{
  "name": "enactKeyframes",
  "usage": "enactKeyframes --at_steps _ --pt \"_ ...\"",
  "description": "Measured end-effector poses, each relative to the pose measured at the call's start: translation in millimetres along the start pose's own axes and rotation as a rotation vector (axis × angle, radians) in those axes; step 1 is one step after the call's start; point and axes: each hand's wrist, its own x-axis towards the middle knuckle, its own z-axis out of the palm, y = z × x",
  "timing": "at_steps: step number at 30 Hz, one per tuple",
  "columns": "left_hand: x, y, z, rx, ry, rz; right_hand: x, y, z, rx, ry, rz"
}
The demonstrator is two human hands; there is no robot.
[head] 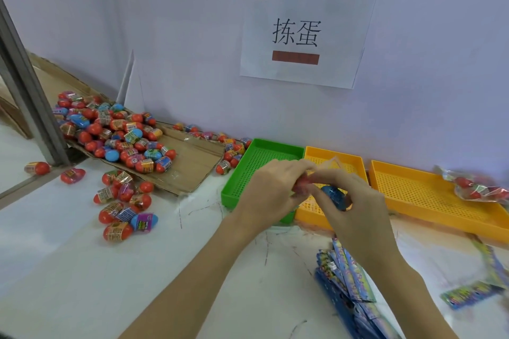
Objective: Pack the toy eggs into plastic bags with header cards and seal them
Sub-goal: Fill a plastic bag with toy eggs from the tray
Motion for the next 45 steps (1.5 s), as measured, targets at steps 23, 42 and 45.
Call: enactKeyframes --at_steps 23,42,45 --pt "15 -13 -9 -0.985 0.143 -1.143 3 16 1 0.593 0.073 0.466" --pt "12 1 -7 -0.91 -0.065 -0.683 1 5 9 0.544 -0.066 0.447" --pt "12 -3 -9 -0.947 -0.168 -0.724 0 7 7 0.584 0.002 0.419"
